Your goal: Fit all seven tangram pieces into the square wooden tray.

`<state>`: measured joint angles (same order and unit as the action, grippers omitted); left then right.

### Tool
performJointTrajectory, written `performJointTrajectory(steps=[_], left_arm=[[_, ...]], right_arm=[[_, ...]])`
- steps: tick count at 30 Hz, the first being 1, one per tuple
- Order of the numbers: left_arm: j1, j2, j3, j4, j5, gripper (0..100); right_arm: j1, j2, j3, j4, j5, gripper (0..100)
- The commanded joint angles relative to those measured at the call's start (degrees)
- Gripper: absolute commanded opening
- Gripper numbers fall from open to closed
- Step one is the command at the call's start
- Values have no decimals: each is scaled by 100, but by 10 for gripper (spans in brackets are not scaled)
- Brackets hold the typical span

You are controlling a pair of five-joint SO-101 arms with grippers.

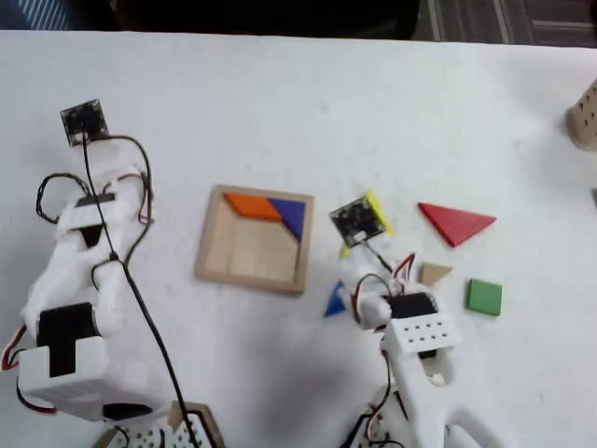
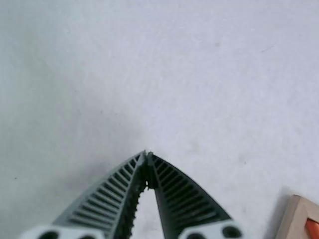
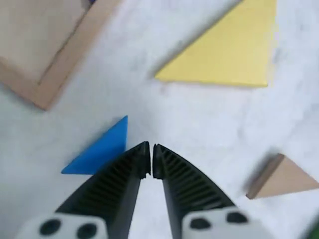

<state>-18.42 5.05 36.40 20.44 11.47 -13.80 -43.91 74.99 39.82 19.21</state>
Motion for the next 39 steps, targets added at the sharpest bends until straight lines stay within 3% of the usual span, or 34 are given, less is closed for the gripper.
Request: performJointTrajectory(steps=[1, 18, 27, 39], left_arm=[[-22, -22, -299, 18, 26, 22], [-22, -22, -299, 18, 26, 22], [-22, -22, -299, 18, 26, 22], [-22, -22, -299, 18, 26, 22]], right_arm=[[189, -22, -378, 145, -202, 18], [57, -4, -396, 330, -387, 18], [963, -4, -659, 330, -782, 29], [1051, 13, -659, 338, -835, 55]])
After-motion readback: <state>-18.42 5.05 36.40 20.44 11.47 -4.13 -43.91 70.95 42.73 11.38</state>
